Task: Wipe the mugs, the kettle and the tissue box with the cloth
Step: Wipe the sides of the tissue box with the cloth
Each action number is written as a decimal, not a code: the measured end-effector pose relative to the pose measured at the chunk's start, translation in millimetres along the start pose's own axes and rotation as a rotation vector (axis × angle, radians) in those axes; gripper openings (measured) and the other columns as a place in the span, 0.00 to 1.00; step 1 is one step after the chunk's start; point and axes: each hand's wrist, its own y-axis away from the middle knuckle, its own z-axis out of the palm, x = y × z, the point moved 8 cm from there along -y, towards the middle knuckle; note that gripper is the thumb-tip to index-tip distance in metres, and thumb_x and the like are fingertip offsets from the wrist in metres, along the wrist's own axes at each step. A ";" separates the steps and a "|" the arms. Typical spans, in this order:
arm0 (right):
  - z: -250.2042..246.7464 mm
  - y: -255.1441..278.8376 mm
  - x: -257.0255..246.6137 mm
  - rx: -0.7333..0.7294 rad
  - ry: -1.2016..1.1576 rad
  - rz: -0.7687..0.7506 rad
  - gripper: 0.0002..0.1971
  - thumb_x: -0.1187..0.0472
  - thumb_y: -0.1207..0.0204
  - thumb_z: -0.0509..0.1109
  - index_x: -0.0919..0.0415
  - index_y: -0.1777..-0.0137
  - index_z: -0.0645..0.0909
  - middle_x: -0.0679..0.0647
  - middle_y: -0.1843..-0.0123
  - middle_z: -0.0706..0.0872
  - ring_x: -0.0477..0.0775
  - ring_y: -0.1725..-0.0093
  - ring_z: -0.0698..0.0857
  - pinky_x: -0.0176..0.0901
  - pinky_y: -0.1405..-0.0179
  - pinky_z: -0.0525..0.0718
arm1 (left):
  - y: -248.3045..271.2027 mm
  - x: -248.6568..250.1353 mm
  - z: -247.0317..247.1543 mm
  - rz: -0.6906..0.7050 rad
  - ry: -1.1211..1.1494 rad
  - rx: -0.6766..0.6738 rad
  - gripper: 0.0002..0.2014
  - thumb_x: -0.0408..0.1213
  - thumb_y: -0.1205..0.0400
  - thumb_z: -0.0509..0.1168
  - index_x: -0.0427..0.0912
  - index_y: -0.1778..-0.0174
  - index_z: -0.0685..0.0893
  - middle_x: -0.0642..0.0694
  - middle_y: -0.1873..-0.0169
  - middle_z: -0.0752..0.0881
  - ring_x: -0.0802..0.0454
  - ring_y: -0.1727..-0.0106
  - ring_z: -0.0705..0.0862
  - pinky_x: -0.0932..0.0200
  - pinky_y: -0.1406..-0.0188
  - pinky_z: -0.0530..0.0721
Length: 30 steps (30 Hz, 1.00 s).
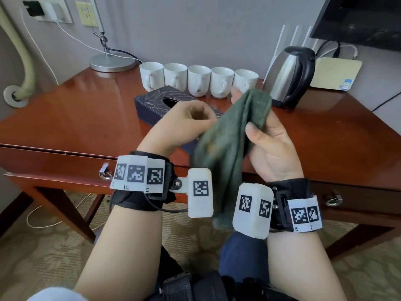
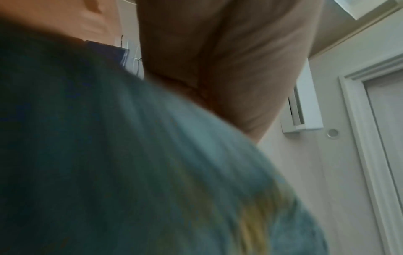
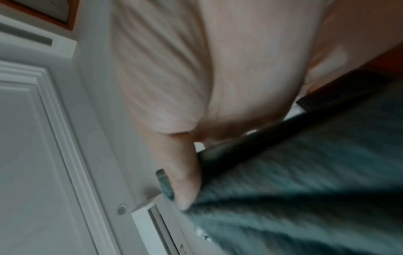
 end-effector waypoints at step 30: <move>-29.7 -17.7 54.7 -0.032 1.221 0.440 0.16 0.72 0.23 0.66 0.61 0.39 0.86 0.33 0.50 0.82 0.20 0.54 0.78 0.12 0.49 0.68 | -30.8 -47.4 -17.3 0.118 -0.686 -0.093 0.56 0.69 0.53 0.64 0.41 0.29 0.81 0.54 0.39 0.76 0.60 0.35 0.65 0.51 0.18 0.59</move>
